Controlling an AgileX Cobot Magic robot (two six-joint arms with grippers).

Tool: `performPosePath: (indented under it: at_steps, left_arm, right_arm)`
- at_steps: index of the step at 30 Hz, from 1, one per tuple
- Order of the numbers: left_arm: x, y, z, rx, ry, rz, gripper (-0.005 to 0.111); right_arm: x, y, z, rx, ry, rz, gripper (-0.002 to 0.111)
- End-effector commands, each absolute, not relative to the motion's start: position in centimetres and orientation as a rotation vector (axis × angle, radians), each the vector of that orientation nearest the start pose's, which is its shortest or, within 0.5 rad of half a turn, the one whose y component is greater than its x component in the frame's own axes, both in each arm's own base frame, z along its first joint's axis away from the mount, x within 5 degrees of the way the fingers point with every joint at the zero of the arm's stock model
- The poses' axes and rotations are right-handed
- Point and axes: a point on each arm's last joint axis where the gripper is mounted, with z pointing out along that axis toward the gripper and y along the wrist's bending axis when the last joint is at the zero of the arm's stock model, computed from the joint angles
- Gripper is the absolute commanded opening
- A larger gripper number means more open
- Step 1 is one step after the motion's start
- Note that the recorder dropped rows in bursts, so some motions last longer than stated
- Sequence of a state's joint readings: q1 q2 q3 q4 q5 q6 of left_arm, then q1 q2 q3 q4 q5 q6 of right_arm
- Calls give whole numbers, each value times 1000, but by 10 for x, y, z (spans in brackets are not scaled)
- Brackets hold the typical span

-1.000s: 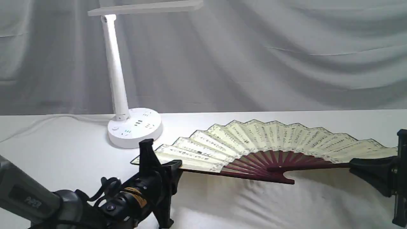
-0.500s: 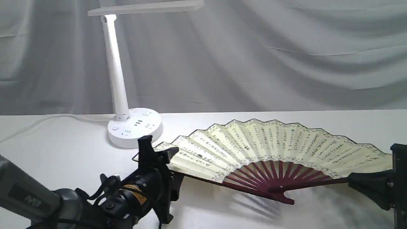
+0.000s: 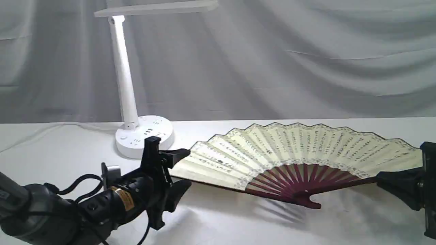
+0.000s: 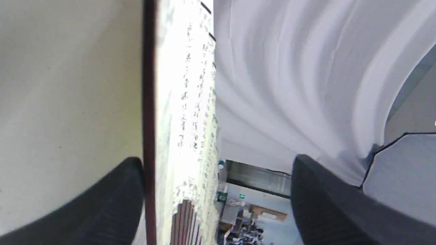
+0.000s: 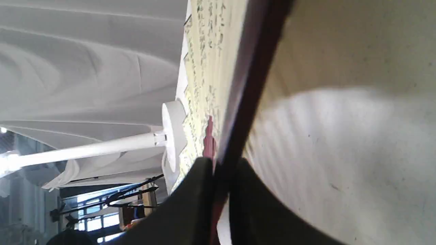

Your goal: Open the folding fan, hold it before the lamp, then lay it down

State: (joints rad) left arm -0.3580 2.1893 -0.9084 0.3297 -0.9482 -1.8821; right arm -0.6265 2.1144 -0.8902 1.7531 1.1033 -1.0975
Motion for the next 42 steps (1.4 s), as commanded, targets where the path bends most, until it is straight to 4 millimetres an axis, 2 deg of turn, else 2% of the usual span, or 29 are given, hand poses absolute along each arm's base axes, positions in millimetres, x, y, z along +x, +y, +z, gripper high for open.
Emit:
performPosePath:
  at_steps: [1, 5, 8, 10, 12, 16, 18, 20, 28, 36, 39, 42]
  left_arm:
    - [363, -147, 88, -1038, 1915, -1580, 62]
    - [366, -131, 87, -988, 1964, -1575, 61]
    - [365, -124, 88, -977, 1988, -1627, 61]
    - [365, -122, 91, -960, 1979, -1677, 61]
    - [364, -121, 97, -917, 1984, -1699, 61]
    - [363, -121, 116, -825, 1997, -1696, 61]
    - [362, -121, 126, -787, 2007, -1678, 61]
    - [360, -120, 138, -734, 2043, -1624, 61]
    - [351, -112, 171, -559, 2189, -1303, 61]
    - [339, -98, 193, -433, 2301, -979, 61]
    - [337, -93, 201, -361, 2299, -884, 61]
    - [335, -90, 210, -360, 2272, -840, 61]
  right_arm:
    - [319, -137, 92, 1053, 1977, 1265, 0]
    - [319, -138, 91, 1051, 1987, 1243, 0]
    - [319, -138, 91, 1049, 1986, 1246, 0]
    - [319, -138, 92, 1042, 1982, 1255, 4]
    - [319, -137, 92, 1007, 1985, 1252, 13]
    - [319, -137, 93, 959, 1994, 1233, 43]
    - [319, -137, 93, 957, 1993, 1232, 54]
    - [319, -137, 95, 953, 1994, 1224, 60]
    - [312, -147, 114, 924, 2158, 920, 61]
    - [297, -147, 138, 983, 2306, 787, 60]
    - [289, -145, 144, 980, 2393, 737, 60]
    - [280, -141, 155, 964, 2478, 711, 60]
